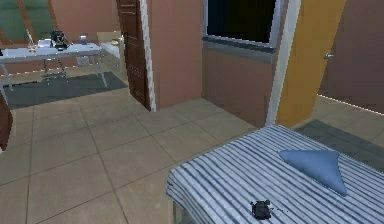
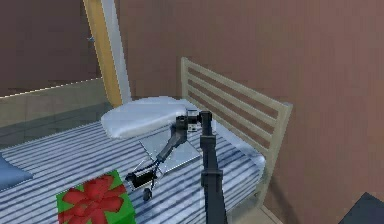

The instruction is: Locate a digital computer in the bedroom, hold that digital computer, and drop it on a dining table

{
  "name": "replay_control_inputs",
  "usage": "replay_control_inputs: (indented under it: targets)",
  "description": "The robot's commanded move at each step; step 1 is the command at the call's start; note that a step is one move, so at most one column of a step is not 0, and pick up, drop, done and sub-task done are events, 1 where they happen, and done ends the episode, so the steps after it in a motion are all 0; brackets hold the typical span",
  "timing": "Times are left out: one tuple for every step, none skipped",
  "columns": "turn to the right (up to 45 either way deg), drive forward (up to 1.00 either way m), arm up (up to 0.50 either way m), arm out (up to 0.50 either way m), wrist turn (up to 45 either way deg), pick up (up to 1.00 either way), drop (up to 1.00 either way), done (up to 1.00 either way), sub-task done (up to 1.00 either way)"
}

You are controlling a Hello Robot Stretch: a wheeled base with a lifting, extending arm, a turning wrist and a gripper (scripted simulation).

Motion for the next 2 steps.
replay_control_inputs:
  targets:
    - [0.0,0.00,0.00,0.00,45.0,0.00,0.00,0.00,0.00]
    - [0.0,0.00,0.00,0.00,45.0,0.00,0.00,0.00,0.00]
